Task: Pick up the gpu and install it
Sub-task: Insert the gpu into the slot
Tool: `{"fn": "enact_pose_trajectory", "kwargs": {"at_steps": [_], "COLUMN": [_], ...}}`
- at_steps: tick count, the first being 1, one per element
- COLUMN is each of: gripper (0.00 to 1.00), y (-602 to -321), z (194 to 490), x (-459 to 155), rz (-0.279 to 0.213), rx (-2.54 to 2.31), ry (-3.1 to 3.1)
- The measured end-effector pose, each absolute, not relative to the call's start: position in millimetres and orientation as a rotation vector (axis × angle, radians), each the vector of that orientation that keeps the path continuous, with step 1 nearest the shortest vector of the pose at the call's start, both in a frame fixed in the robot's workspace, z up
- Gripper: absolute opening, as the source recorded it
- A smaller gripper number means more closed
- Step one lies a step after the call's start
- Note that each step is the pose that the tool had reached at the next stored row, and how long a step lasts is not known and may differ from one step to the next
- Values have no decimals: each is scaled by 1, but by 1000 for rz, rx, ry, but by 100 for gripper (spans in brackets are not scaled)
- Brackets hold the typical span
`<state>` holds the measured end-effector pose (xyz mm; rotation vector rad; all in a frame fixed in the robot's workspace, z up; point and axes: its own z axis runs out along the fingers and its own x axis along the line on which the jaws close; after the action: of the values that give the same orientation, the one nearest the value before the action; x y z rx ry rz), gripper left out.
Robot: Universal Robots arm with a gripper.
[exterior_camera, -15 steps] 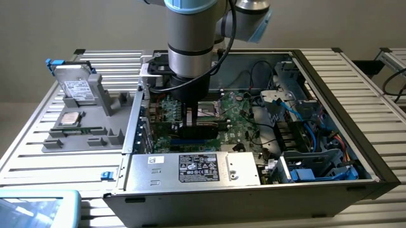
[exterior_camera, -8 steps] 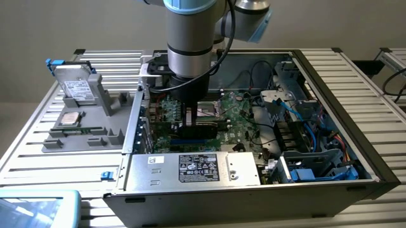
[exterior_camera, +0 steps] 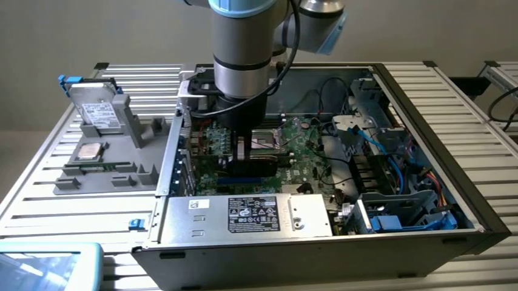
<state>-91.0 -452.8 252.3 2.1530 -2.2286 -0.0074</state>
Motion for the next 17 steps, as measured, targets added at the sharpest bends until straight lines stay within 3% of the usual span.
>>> {"fn": "enact_pose_trajectory", "kwargs": {"at_steps": [17], "gripper": [28], "y": [-452], "z": [250], "x": [-91], "rz": [3], "rx": [2166], "ry": [-2207]}}
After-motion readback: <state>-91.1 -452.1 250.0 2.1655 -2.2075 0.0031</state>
